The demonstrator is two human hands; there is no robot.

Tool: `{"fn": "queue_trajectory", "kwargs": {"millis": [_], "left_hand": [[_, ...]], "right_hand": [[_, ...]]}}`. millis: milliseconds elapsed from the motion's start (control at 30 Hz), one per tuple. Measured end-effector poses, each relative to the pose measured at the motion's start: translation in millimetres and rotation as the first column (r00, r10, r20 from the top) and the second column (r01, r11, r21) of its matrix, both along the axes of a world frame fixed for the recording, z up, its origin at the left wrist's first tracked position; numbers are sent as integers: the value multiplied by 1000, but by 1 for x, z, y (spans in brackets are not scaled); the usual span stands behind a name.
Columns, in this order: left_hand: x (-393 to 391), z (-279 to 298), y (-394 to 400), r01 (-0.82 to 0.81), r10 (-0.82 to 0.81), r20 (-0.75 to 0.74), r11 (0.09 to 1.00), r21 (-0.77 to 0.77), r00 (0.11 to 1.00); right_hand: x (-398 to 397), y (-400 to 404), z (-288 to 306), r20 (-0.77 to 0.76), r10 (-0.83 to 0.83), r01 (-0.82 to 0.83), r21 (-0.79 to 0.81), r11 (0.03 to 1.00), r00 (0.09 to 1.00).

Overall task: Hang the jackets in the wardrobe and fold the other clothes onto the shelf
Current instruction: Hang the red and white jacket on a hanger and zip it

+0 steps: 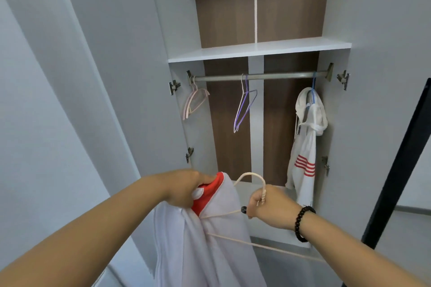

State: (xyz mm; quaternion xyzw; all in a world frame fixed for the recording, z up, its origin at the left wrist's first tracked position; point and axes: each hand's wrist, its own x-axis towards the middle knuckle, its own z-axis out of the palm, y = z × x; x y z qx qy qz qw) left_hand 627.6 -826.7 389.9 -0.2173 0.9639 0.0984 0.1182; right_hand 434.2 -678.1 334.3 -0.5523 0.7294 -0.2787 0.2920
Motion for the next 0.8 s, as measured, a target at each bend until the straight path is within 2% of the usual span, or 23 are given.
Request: {"fn": "queue_trajectory", "kwargs": {"millis": [200,267,367,500,633,733,800], "left_hand": [[31,5,11,-118,170,-256,971,207,952],[42,3,10,-130,199,-291,963,238,936],[57,1,6,-120,149,-287,986,116,946],[73,-2,0,-96,33,-260,968,-234,965],[81,-7,-8,-31,-56,-283,956,-292,957],[89,-6,-19,-16,-129,-366,930,-367,921],[95,-5,-24,-31,-128,-451,944,-329,883]], "right_hand": [[44,-25,0,249,64,-39,-107,994,966],[52,-30,3,316,65,-15,-160,987,947],[58,-33,6,392,32,45,-187,981,920],[71,-34,3,490,-11,104,-162,981,872],[86,-39,7,498,-12,152,-241,959,867],[91,-43,14,372,-11,143,-329,934,928],[91,-45,16,319,-34,159,-378,912,947]]}}
